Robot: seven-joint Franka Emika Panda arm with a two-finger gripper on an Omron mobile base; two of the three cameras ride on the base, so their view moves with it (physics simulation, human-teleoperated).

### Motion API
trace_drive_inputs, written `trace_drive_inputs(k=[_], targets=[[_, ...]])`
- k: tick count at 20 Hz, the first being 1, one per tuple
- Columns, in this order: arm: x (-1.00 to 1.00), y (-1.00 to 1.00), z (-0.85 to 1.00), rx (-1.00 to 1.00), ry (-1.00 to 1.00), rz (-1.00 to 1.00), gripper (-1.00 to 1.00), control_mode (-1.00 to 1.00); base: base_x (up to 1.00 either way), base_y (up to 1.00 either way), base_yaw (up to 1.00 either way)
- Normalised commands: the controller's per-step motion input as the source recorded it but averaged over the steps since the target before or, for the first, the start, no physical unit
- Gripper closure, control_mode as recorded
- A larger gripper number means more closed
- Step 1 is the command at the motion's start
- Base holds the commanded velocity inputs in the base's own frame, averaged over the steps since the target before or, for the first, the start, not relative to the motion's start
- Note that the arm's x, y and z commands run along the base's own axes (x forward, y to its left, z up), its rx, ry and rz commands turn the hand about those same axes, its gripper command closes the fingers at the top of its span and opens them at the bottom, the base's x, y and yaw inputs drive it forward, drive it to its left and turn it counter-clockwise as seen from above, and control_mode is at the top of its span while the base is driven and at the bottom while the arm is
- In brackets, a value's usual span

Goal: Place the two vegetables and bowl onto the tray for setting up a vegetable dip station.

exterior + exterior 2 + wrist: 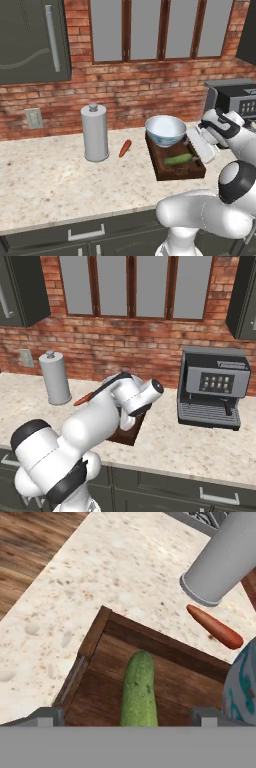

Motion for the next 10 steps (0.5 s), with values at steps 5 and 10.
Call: trace_drive_inputs(k=[5,10], targets=[[-0.36,0.11,0.27,0.00,0.06,-0.09,-1.00,-1.00,0.00,0.00,0.00],[-0.35,0.34,0.16,0.00,0.01,-0.23,-1.00,-1.00,0.00,0.00,0.00]])
